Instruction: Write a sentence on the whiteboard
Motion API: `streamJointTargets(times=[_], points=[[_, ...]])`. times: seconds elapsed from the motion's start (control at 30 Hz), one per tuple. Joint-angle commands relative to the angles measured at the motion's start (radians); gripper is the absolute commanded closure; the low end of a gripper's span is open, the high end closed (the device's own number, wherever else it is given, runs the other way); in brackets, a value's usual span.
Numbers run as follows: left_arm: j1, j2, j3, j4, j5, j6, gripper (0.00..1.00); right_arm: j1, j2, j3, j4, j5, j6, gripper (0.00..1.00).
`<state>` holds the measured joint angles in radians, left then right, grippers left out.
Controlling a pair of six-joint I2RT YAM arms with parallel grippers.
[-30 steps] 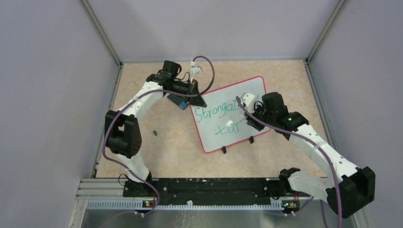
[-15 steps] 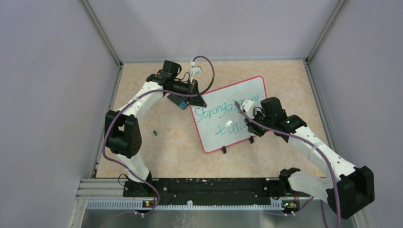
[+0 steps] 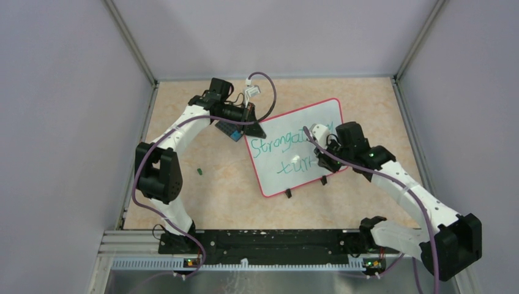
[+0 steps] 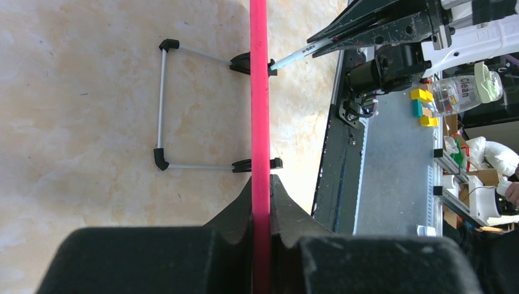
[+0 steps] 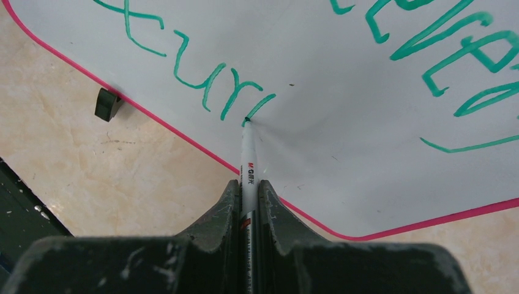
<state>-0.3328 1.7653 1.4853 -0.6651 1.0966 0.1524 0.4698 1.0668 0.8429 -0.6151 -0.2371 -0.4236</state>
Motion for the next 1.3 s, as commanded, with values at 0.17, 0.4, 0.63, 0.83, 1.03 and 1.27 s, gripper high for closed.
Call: streamJointTargets(times=[0.17,0.4,0.63,0.83,1.03,1.27], points=[[-0.021,0.014,-0.011,-0.024,-0.038,0.061,1.00,-0.018,0.014,0.080,0.083,0.035,0.011,1.00],[-0.021,0.016,-0.007,-0.022,-0.036,0.057,1.00,-0.054,0.007,0.094,0.073,0.050,0.000,1.00],[-0.022,0.017,-0.008,-0.022,-0.038,0.057,1.00,-0.080,-0.004,0.076,0.059,0.048,-0.016,1.00],[-0.022,0.017,-0.007,-0.022,-0.039,0.058,1.00,-0.080,-0.011,0.034,0.047,0.043,-0.030,1.00],[-0.021,0.018,-0.008,-0.021,-0.039,0.058,1.00,-0.080,-0.019,-0.014,0.030,0.015,-0.036,1.00],[-0.021,0.025,-0.008,-0.019,-0.035,0.058,1.00,-0.080,-0.017,-0.038,0.014,-0.001,-0.050,1.00]])
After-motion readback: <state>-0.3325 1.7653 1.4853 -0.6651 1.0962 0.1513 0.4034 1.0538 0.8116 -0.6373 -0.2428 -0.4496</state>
